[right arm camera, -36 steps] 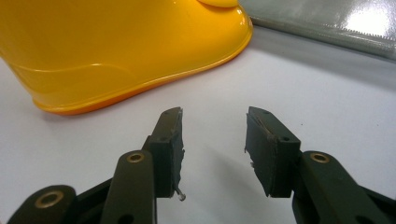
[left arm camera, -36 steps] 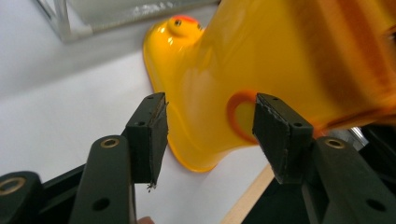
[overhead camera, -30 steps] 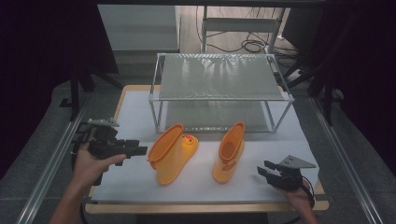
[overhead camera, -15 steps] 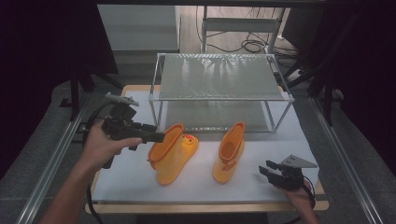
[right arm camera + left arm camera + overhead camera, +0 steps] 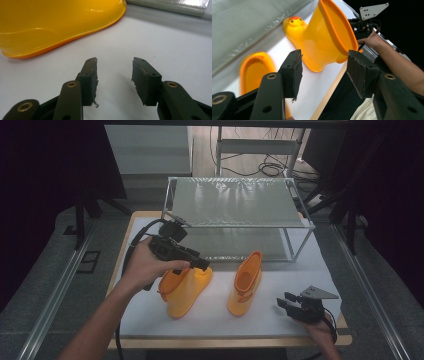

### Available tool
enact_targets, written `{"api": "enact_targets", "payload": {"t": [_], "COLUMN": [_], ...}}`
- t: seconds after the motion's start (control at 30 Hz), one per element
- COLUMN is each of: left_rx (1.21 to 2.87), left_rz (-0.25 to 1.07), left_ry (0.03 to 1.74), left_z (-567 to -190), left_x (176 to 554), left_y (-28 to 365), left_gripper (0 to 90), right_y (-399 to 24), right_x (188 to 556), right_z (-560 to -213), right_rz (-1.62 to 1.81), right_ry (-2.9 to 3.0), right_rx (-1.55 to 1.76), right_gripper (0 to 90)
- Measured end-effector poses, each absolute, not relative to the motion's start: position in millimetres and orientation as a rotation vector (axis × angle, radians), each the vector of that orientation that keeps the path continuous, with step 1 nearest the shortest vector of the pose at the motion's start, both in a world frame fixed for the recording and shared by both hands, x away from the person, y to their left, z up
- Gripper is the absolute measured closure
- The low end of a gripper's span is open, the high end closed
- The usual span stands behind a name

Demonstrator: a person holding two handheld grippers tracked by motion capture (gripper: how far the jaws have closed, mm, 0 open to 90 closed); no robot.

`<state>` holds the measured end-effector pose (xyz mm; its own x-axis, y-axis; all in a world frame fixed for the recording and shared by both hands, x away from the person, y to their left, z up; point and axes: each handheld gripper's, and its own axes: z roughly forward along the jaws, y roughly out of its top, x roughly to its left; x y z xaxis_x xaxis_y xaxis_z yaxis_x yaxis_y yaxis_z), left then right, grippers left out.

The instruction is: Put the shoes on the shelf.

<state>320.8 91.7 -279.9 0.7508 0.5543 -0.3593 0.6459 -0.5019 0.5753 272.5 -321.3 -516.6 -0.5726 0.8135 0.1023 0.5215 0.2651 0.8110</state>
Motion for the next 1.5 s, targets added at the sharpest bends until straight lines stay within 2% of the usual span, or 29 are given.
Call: {"api": "enact_targets", "payload": {"t": [0.53, 1.5], "left_rx": [2.285, 2.327], "left_rz": [-0.222, -0.285], "left_ry": [0.88, 0.928], "left_z": [-290, -310], "left_x": [332, 342], "left_y": [46, 2], "left_gripper": [46.5, 47.1], "right_y": [-323, -325], "right_x": [273, 275], "right_z": [-517, -518], "right_rz": [1.214, 1.202], "right_ry": [2.199, 2.199], "right_rx": [1.234, 1.243], "right_gripper": [55.2, 55.2]}}
